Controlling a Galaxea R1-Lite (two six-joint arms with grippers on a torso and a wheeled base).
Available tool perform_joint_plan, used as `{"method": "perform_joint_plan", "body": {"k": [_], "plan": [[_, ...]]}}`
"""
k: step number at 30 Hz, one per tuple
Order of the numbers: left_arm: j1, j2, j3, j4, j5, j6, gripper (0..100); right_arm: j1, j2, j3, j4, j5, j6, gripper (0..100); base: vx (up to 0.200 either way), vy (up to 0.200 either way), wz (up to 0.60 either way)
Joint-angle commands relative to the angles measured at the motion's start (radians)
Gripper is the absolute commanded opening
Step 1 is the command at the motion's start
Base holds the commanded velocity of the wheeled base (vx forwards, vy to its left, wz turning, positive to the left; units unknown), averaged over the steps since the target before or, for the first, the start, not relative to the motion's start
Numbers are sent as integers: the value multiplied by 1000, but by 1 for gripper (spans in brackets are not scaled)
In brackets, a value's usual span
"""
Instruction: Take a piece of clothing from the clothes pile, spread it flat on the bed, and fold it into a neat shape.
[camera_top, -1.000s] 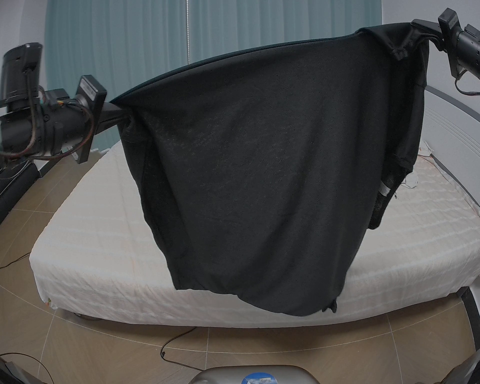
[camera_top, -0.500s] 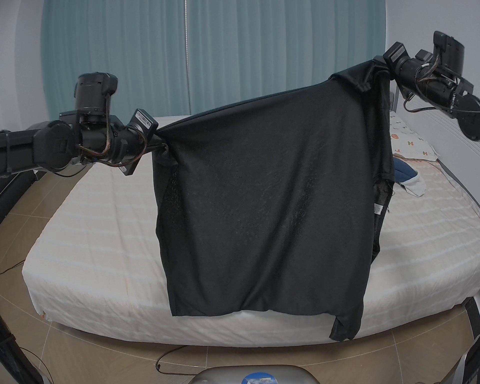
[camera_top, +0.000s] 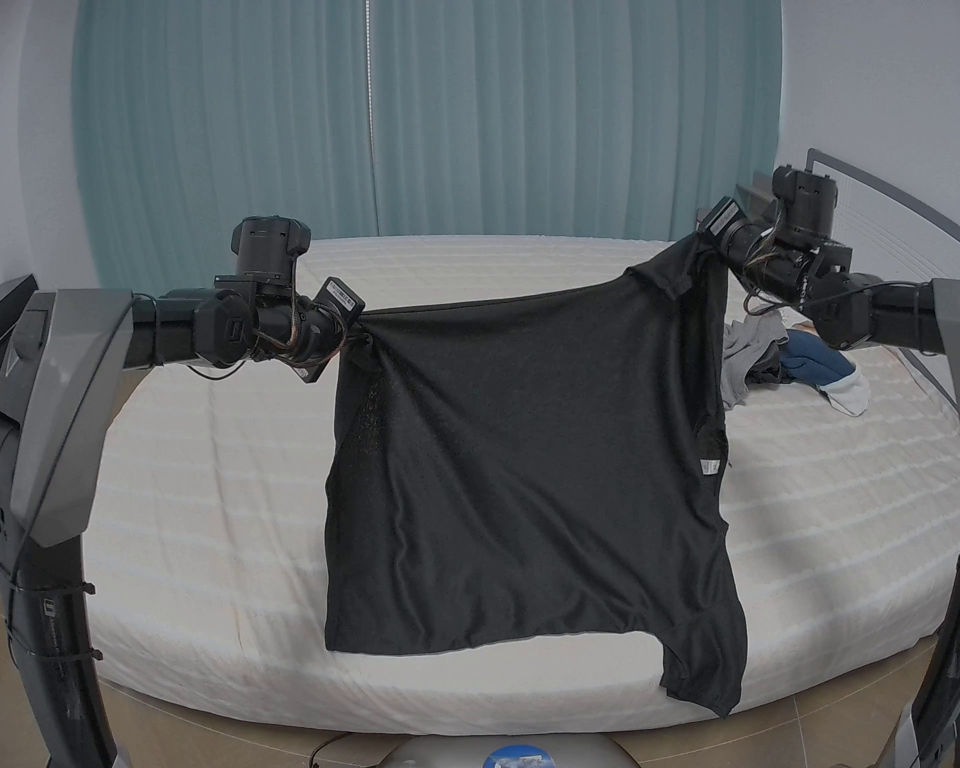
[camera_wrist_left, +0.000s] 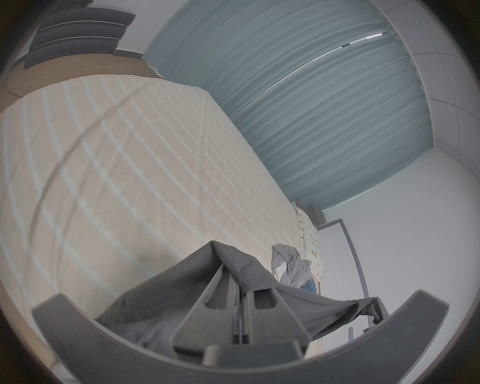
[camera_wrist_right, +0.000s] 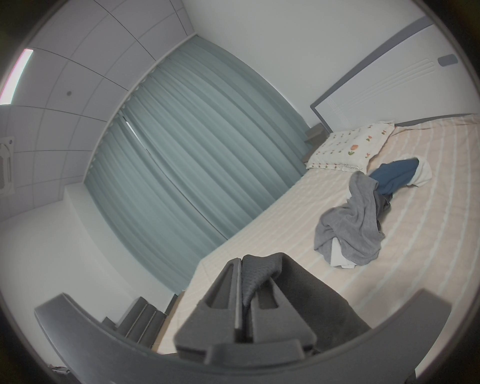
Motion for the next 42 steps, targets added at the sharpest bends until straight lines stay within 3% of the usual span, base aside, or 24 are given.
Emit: {"method": "perform_joint_plan", "body": {"k": [1,8,15,16,17,26,31,37,42], "plan": [[-6,114,-72,5,9,-1,0,-8,117,-4,-9,-22,3,0,0,0,0],[-15,214,-104,2,22,-1,0,-9,274,-4,-133,-39,4,0,0,0,0],[-20,262,-113,-6,35,-3,0,-14,366,-7,-153,-44,4,0,0,0,0],[-20,268,-113,-7,32,-1,100,-19,376,-8,-153,-44,4,0,0,0,0],[-20,274,-113,-7,32,-1,100,-19,383,-7,-153,-42,4,100,0,0,0],[-20,317,-113,-4,55,0,100,-46,409,11,-131,-42,6,100,0,0,0],[-13,351,-113,13,130,5,100,-81,376,64,-67,-30,3,100,0,0,0],[-1,357,-113,34,133,3,100,-103,352,122,-50,-21,-2,100,0,0,0],[2,351,-113,-33,147,6,100,-147,245,245,-59,111,6,100,0,0,0]]}}
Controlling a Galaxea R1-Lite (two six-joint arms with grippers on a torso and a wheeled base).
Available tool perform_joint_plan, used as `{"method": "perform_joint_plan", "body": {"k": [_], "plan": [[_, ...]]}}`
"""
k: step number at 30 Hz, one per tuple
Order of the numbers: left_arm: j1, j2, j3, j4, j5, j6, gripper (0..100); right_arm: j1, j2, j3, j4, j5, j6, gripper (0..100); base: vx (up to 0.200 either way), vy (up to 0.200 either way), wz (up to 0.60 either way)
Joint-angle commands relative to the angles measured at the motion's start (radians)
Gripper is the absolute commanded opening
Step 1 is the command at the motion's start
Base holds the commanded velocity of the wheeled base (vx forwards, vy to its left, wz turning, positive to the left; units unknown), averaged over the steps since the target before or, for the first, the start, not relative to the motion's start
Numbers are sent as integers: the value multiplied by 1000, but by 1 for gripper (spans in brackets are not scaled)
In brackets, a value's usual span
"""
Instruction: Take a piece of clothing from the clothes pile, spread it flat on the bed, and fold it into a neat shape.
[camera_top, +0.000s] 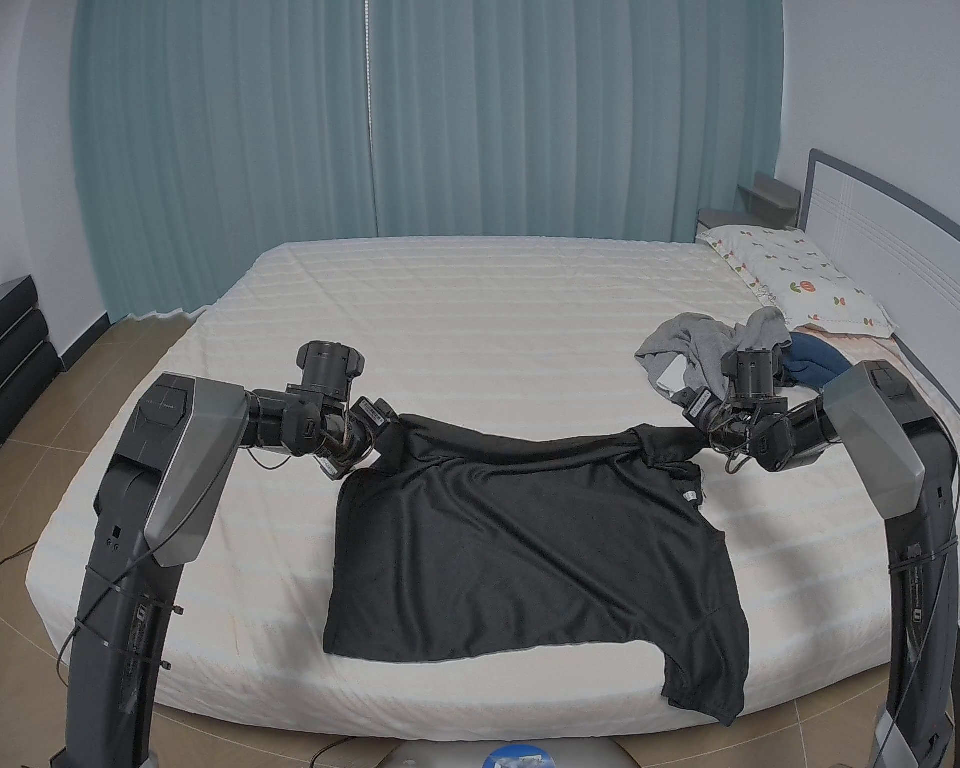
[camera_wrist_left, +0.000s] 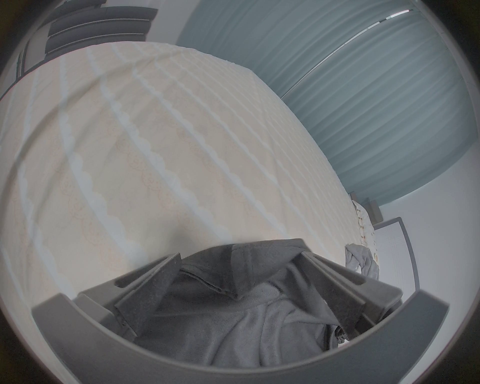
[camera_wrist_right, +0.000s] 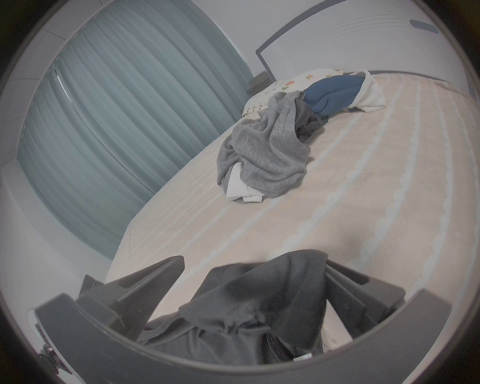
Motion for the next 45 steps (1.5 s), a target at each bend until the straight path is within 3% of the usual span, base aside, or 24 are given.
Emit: {"method": "perform_joint_plan", "body": {"k": [1,2,4,12,17,23,29,39,40,45], "plan": [[3,-2,0,-46,11,2,100,-35,-96,88,-9,66,6,100,0,0,0],[5,-2,0,-90,34,2,100,-50,-114,110,-15,103,10,100,0,0,0],[9,-2,0,-135,46,0,100,-62,-116,114,-18,106,20,100,0,0,0],[6,5,0,-124,39,0,100,-99,-121,114,-56,114,135,100,0,0,0],[-6,9,0,-124,37,9,100,-104,-111,127,-58,104,141,100,0,0,0],[-23,24,0,-129,49,95,100,-105,-119,214,-96,104,138,100,0,0,0],[-44,44,0,-149,48,98,100,-101,-122,285,-171,103,135,100,0,0,0],[-69,99,0,-202,42,112,100,-84,-138,294,-171,103,135,100,0,0,0],[-69,110,0,-218,40,129,0,-82,-138,295,-171,103,133,100,0,0,0],[-63,117,0,-294,74,151,0,-75,-128,301,-171,104,129,100,0,0,0]]}}
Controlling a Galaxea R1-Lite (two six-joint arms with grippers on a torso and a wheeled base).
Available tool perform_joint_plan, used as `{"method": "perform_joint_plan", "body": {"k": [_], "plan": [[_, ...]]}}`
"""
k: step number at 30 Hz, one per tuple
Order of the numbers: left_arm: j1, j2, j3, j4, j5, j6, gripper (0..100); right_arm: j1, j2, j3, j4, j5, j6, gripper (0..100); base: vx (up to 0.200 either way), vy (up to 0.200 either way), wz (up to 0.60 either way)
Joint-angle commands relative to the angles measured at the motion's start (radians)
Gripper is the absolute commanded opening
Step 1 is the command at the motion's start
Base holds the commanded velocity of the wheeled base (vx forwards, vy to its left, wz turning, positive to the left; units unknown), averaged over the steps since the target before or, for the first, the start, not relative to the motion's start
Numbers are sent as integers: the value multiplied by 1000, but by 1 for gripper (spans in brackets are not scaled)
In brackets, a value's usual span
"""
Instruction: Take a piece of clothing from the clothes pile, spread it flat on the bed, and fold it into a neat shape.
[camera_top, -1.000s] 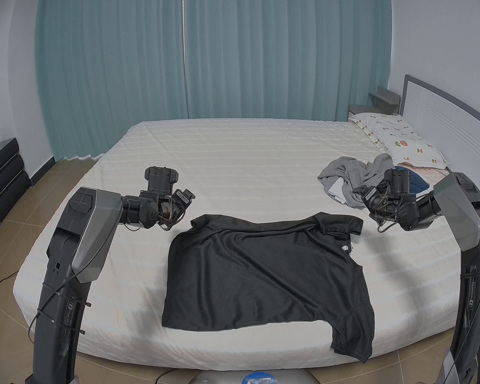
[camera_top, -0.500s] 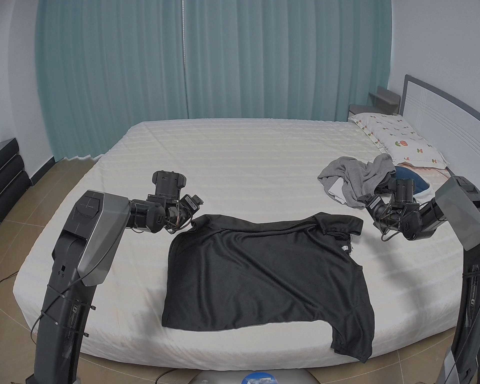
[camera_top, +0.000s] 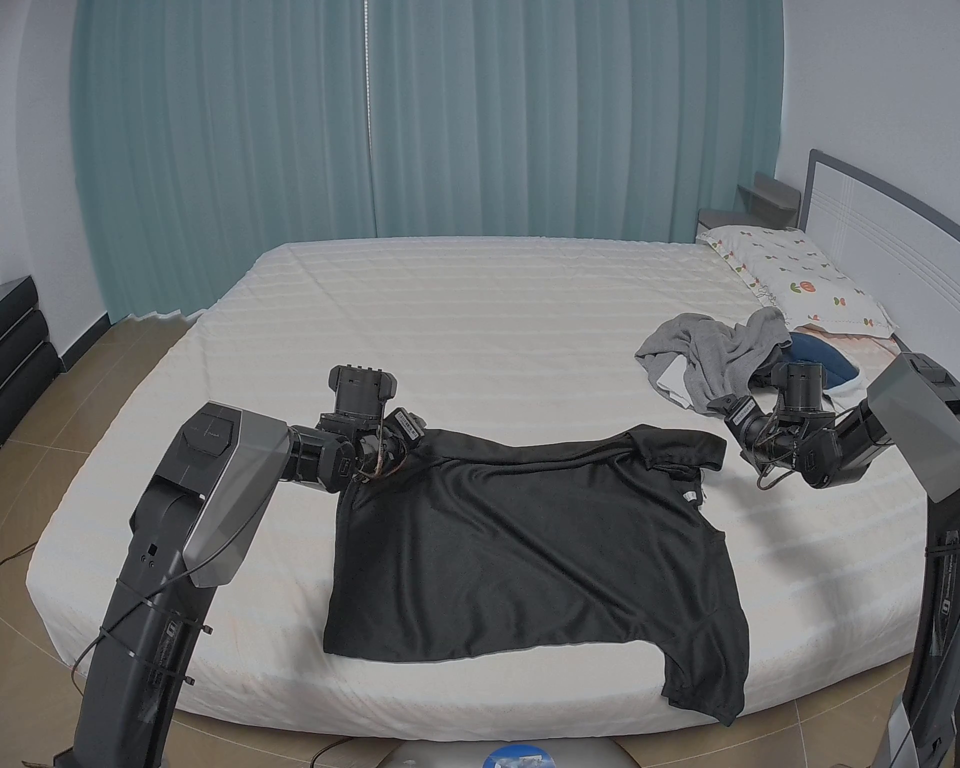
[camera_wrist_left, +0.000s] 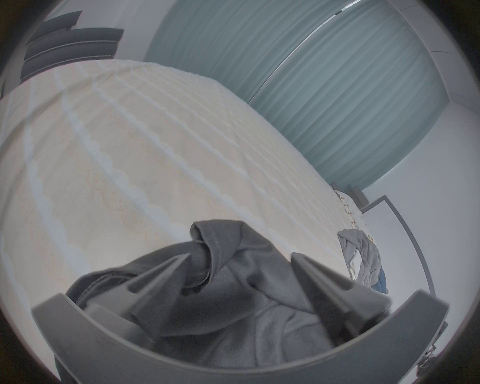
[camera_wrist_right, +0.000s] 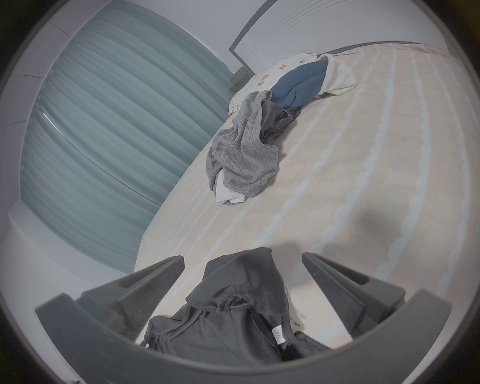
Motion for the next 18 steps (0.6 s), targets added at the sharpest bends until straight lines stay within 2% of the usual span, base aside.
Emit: {"method": "perform_joint_plan", "body": {"k": [1,4,9,14,15,18], "plan": [[7,12,0,-29,25,3,0,11,8,4,0,2,-5,100,0,0,0],[11,11,0,-52,43,3,0,17,16,1,3,13,-8,100,0,0,0],[33,9,0,-133,130,5,0,31,65,-78,22,23,-14,100,0,0,0],[44,4,0,-141,143,5,0,33,103,-121,51,23,-14,100,0,0,0],[67,-9,0,-143,150,5,0,40,166,-208,94,22,-15,100,0,0,0],[81,-9,0,-143,153,5,0,45,214,-294,166,19,-15,100,0,0,0]]}}
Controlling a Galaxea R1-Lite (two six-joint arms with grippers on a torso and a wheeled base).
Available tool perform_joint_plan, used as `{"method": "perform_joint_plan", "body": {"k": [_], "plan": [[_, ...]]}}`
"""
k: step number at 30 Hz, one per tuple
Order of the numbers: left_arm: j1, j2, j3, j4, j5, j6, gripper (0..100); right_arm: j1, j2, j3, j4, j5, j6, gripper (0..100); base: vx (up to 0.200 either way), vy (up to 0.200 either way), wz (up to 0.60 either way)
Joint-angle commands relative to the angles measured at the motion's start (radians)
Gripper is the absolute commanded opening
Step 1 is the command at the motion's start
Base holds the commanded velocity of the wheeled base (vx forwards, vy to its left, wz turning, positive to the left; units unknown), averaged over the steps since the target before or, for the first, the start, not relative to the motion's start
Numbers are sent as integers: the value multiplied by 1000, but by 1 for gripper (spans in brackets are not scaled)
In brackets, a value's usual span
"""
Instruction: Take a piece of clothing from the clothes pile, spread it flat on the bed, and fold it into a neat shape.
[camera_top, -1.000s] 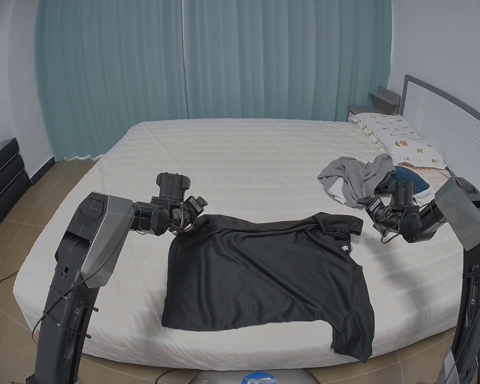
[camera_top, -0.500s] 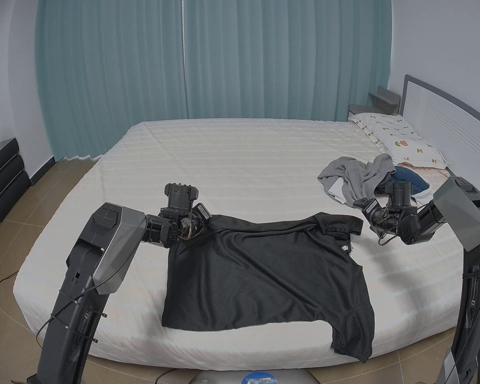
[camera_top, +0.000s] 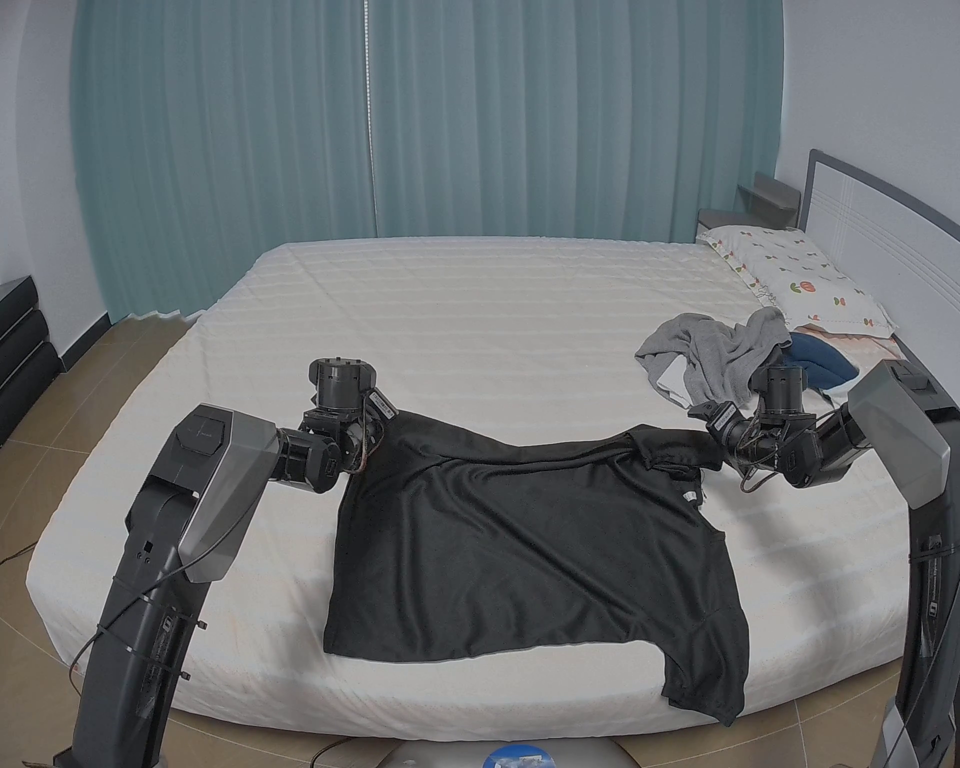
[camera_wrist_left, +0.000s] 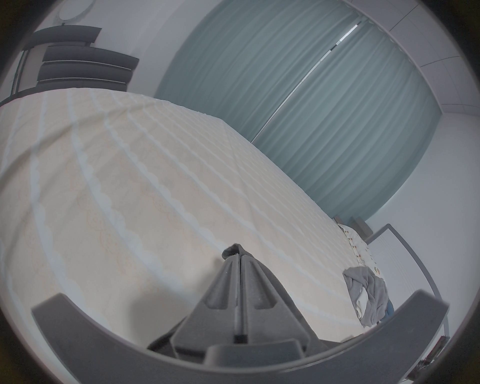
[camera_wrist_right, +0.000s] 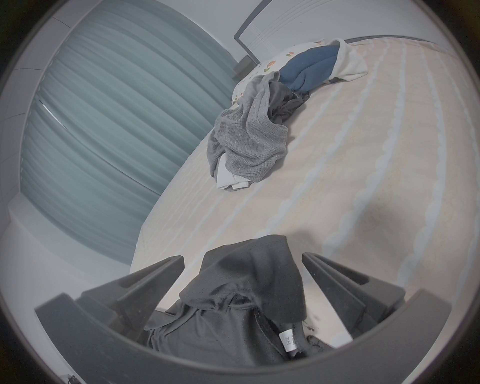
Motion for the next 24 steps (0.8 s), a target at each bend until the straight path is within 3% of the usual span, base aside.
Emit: {"method": "perform_joint_plan", "body": {"k": [1,2,13,17,20,24], "plan": [[36,-15,0,0,9,0,0,13,135,-200,117,-7,0,100,0,0,0],[36,-15,0,0,9,0,0,13,135,-200,117,-7,0,0,0,0,0],[37,-10,0,-3,9,0,0,35,243,-516,139,-19,12,0,0,0,0],[40,-12,0,-11,11,0,0,36,283,-569,-7,-91,6,0,0,0,0],[40,-7,0,-58,17,0,0,43,293,-569,-127,-86,0,0,0,0,0],[43,-3,0,-71,26,1,0,47,335,-569,-142,-76,-33,0,0,0,0]]}}
